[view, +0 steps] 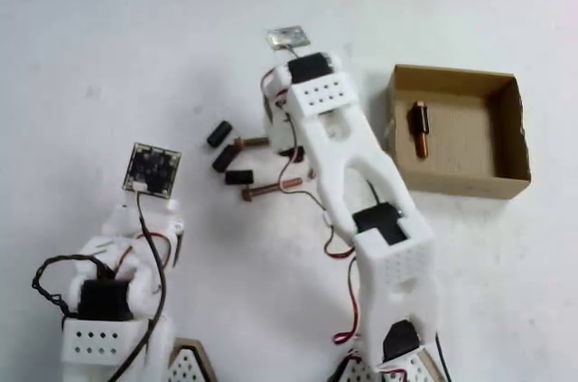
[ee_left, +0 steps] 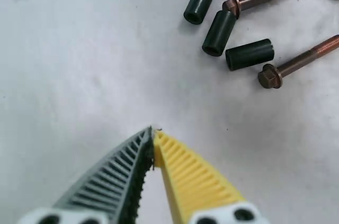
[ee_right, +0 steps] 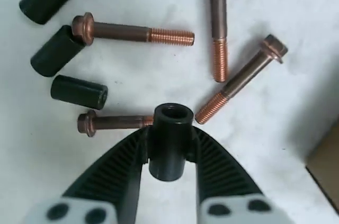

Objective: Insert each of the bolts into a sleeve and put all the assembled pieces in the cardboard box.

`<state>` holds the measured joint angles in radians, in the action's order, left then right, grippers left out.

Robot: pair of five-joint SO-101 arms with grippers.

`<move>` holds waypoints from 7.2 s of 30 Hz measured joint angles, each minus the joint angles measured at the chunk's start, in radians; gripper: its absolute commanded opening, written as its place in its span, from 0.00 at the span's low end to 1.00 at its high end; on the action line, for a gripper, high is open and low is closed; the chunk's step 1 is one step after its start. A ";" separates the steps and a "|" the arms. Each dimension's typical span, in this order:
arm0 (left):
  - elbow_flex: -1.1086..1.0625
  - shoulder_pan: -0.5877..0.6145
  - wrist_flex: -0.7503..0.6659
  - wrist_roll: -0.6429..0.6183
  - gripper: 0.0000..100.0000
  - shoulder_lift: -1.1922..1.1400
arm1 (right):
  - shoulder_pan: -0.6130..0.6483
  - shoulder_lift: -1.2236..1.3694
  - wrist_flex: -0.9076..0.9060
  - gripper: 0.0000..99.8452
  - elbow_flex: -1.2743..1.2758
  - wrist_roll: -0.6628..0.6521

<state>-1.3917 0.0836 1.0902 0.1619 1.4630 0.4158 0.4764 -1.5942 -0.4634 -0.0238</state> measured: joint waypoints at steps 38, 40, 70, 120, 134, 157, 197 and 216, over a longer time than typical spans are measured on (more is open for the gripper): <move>0.000 0.000 0.000 0.000 0.03 0.000 | 0.035 -1.163 -0.097 0.02 0.628 -0.534; 0.000 0.000 0.000 0.000 0.03 0.000 | 0.012 -1.224 -0.092 0.02 0.671 -0.534; -0.054 -0.103 -0.029 0.000 0.02 0.000 | -0.078 -2.025 0.400 0.02 1.606 -0.436; 0.930 -0.308 0.006 -0.184 0.03 -1.195 | -0.189 -2.269 0.451 0.02 1.857 -0.425; 1.312 -0.368 0.005 -0.414 0.03 -1.659 | -0.295 -2.269 0.488 0.02 1.912 -0.425; 2.022 -0.423 0.005 -0.778 0.03 -2.311 | -0.293 -2.269 0.488 0.02 1.916 -0.425; 2.249 -0.423 0.153 -0.809 0.20 -2.404 | -0.293 -2.269 0.548 0.02 1.969 -0.425; 2.257 -0.413 0.147 -0.861 0.15 -2.487 | -0.293 -2.269 0.548 0.02 1.969 -0.425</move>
<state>0.8654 -0.3291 1.2375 -0.6989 -1.0242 0.1227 -1.7929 -1.0464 1.5052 -0.4488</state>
